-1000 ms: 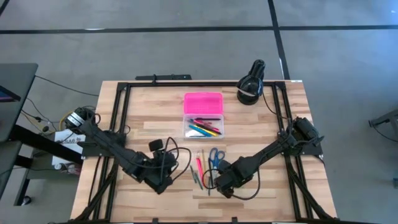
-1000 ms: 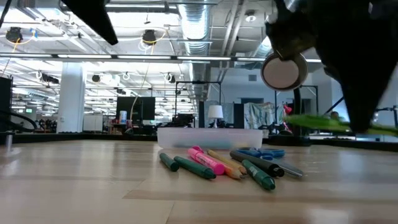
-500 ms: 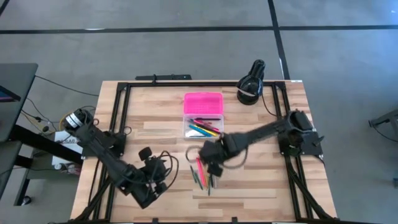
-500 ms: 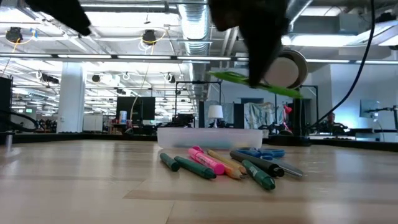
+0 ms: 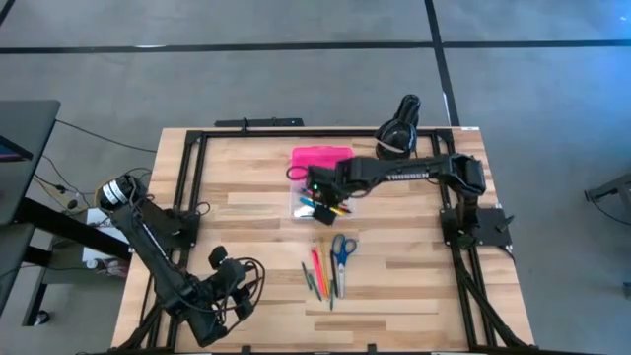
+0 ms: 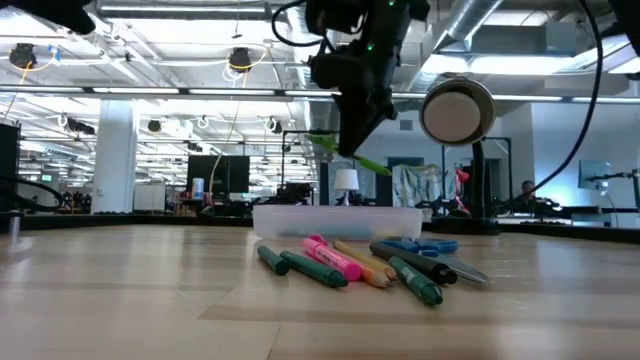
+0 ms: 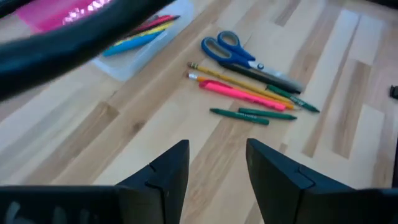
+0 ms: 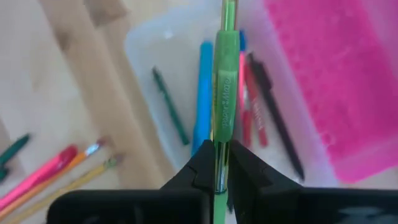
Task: Pick & place school supplies into a supply box
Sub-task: Put the green pen into the pink supply box
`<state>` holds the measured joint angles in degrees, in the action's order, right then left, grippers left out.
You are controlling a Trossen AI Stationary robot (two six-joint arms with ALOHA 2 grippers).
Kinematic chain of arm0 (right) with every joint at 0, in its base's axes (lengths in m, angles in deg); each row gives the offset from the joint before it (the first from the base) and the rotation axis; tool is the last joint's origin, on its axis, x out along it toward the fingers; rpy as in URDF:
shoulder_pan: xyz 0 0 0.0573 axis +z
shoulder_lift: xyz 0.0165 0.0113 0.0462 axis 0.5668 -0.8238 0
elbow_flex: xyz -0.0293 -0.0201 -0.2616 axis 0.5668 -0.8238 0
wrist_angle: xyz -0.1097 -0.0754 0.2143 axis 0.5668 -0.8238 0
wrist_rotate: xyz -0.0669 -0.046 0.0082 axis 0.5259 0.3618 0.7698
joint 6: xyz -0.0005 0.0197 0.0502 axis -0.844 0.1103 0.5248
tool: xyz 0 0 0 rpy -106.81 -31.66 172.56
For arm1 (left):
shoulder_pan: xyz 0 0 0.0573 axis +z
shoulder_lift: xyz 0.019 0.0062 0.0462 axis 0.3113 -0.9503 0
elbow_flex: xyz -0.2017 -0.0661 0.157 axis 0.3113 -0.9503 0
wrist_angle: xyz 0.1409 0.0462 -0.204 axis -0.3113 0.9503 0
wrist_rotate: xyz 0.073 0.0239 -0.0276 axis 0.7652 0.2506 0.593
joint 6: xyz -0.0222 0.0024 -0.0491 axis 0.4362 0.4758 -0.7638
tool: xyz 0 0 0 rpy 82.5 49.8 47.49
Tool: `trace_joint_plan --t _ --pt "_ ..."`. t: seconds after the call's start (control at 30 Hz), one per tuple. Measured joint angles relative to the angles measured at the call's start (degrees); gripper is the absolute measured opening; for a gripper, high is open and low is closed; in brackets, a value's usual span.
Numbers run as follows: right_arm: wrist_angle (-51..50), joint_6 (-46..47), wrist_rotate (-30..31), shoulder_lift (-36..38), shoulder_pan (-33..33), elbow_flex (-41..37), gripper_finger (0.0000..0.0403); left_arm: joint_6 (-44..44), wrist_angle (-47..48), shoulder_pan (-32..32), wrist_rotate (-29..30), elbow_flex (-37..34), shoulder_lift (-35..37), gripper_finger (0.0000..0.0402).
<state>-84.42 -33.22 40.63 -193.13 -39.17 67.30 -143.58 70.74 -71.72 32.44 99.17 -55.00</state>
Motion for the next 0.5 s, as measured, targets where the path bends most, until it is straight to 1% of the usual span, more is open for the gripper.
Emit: trace_joint_plan --t 0.13,0.3,0.4,0.5 --pt "2.1 -0.6 0.0 0.0 -2.4 0.0 0.0014 -0.8 0.0 0.7 -3.9 0.0 0.0 0.0155" --pt "3.9 -4.4 -0.1 0.0 -3.5 0.0 0.0014 0.8 0.6 2.5 -9.5 0.0 0.0 0.0155" --pt "4.5 -7.2 -0.4 0.0 -3.7 -0.4 0.0015 0.9 1.1 3.3 -10.1 0.0 0.0 0.0155" --pt "5.2 -8.4 -2.7 0.0 -3.8 -2.8 0.0014 1.0 1.1 4.0 -9.7 0.0 0.0 0.0155"
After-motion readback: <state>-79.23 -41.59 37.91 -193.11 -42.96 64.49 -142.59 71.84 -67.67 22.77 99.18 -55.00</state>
